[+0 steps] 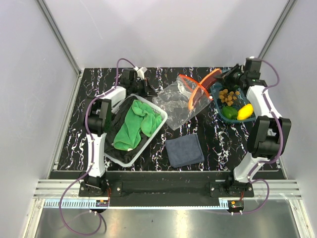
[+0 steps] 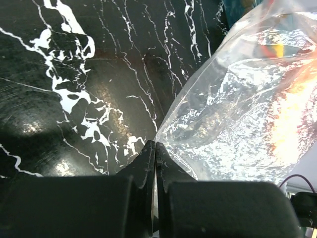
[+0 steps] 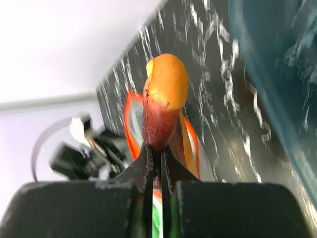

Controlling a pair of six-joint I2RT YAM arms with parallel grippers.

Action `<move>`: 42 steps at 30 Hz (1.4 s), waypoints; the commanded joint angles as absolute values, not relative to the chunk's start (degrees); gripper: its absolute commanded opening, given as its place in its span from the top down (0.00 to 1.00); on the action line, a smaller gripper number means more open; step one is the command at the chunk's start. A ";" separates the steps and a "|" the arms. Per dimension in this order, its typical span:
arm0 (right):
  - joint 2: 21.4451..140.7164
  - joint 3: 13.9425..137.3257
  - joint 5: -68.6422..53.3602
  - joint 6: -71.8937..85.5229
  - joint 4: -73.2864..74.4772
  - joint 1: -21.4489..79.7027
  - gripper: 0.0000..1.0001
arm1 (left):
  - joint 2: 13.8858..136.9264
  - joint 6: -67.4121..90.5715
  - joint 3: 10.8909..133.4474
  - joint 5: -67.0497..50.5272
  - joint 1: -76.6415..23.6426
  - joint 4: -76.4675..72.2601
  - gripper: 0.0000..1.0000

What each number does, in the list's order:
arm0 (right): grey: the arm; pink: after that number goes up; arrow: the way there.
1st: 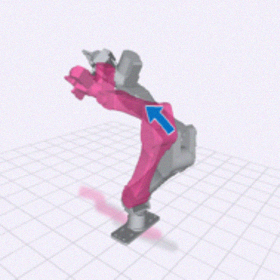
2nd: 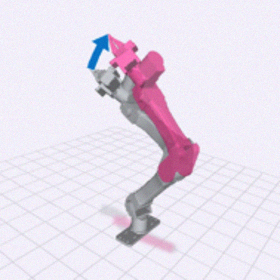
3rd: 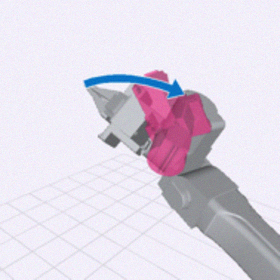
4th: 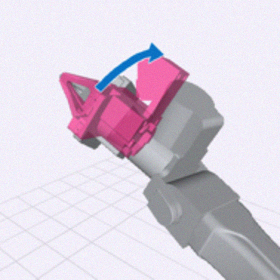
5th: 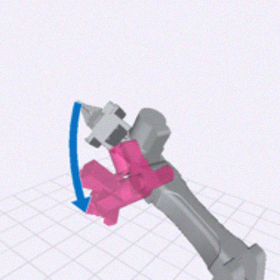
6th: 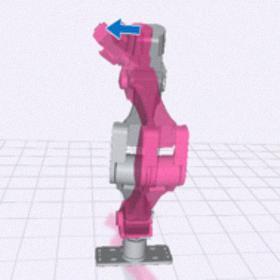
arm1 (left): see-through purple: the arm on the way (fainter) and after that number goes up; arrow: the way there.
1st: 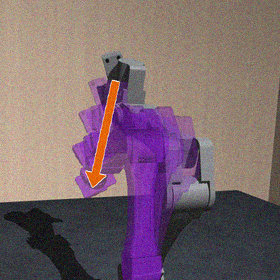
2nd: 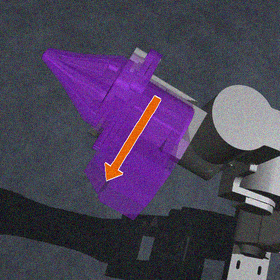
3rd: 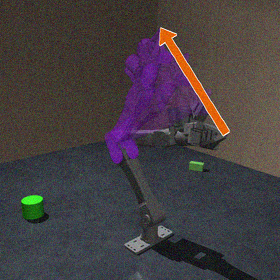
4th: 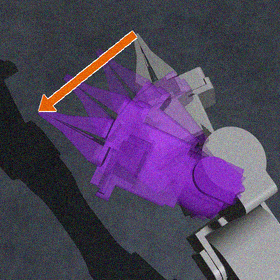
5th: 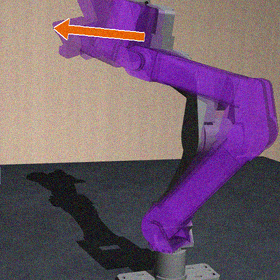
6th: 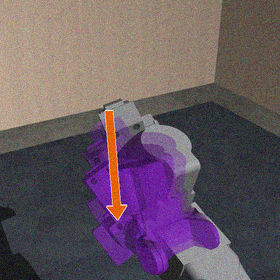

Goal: Open the zip-top bag and remove the fake food

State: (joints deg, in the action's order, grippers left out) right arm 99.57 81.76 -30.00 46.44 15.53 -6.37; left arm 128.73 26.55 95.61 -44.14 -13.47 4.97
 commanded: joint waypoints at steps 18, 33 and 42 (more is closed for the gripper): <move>100.28 114.16 -1.94 23.83 43.13 -11.95 1.00 | 116.03 22.06 97.38 -31.57 -13.45 11.42 0.42; 103.17 112.59 12.47 9.23 45.88 -11.34 1.00 | 104.16 27.77 89.75 -35.77 -23.28 5.98 0.42; 118.88 123.56 22.59 3.78 47.90 -5.72 0.89 | 93.53 26.37 80.08 -36.39 -29.71 6.24 0.41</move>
